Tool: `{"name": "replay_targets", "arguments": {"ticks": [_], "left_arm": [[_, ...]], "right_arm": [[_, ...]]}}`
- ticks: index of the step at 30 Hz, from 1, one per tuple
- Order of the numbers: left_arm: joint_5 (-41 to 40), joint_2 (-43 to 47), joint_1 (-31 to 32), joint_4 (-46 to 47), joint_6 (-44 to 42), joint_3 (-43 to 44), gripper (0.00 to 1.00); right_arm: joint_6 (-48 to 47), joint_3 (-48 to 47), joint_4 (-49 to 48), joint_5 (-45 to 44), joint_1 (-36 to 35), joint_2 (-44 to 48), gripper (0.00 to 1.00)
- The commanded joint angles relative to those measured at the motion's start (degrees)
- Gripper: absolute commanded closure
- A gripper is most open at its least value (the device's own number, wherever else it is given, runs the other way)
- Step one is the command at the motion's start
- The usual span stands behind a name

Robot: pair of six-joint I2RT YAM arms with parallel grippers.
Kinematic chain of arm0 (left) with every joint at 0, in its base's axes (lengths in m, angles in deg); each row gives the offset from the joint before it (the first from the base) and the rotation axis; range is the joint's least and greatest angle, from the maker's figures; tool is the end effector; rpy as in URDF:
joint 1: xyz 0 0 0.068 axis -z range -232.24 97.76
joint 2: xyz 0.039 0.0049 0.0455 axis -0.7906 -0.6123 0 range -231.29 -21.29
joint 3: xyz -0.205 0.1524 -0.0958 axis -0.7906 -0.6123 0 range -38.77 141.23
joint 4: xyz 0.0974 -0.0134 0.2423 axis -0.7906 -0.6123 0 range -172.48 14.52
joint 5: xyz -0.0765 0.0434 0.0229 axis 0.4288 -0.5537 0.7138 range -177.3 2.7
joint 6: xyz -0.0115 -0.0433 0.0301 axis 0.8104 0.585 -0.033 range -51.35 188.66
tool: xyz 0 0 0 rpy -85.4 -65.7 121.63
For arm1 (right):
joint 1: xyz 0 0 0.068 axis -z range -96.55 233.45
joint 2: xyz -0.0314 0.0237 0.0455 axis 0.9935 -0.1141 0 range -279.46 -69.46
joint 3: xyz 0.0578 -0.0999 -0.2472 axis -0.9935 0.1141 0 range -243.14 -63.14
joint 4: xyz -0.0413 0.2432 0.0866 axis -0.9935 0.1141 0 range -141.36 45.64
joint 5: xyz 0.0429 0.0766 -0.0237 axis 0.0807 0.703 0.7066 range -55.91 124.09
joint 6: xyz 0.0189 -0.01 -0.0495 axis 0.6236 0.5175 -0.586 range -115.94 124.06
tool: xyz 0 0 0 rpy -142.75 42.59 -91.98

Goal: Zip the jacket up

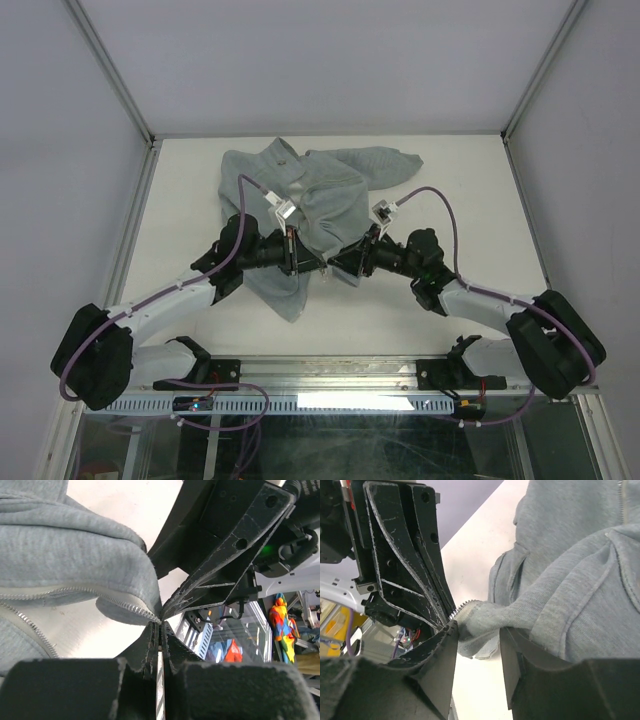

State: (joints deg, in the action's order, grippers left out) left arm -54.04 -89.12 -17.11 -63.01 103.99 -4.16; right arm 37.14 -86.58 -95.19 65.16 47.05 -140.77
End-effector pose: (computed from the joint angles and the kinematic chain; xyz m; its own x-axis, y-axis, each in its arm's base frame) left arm 0.1976 -0.1630 0.2372 -0.7572 -0.0586 -0.6505 0.5672 0.4350 -0.6994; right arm 0.1891 0.1623 0.2149 -0.5511 0.1745 -0.8160 -0.7422 0.3445 0.5749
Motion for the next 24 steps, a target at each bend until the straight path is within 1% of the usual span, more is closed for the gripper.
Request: {"name": "replay_targets", "arguments": {"ticks": [1,4,9,13,18,24], "left_arm": [[4.18,2.4,-0.62,6.8,-1.46,-0.89,1.0],[6.13,2.48,-0.6,8.1,-1.08,-1.44,1.0],[6.31,3.26,-0.59,8.18,-1.14,-1.9,1.0],[5.95,3.48,-0.6,8.06,-1.25,-1.72,1.0],[5.95,3.69,-0.6,7.76,-1.44,-1.7,1.0],[7.72,3.99,-0.59,7.57,-1.78,-1.81,1.0]], "right_arm": [[-1.5,-0.58,-5.73,10.43,0.7,-1.03,0.59],[-2.35,-1.19,-6.61,14.04,0.93,-1.45,0.58],[-3.87,-1.75,-7.0,18.62,1.02,-1.53,0.58],[-4.42,-1.87,-7.89,22.36,1.06,-1.6,0.55],[-6.43,-1.78,-6.59,23.38,1.16,-0.89,0.49],[-7.86,-2.89,-4.88,20.61,1.25,-0.5,0.52]]}}
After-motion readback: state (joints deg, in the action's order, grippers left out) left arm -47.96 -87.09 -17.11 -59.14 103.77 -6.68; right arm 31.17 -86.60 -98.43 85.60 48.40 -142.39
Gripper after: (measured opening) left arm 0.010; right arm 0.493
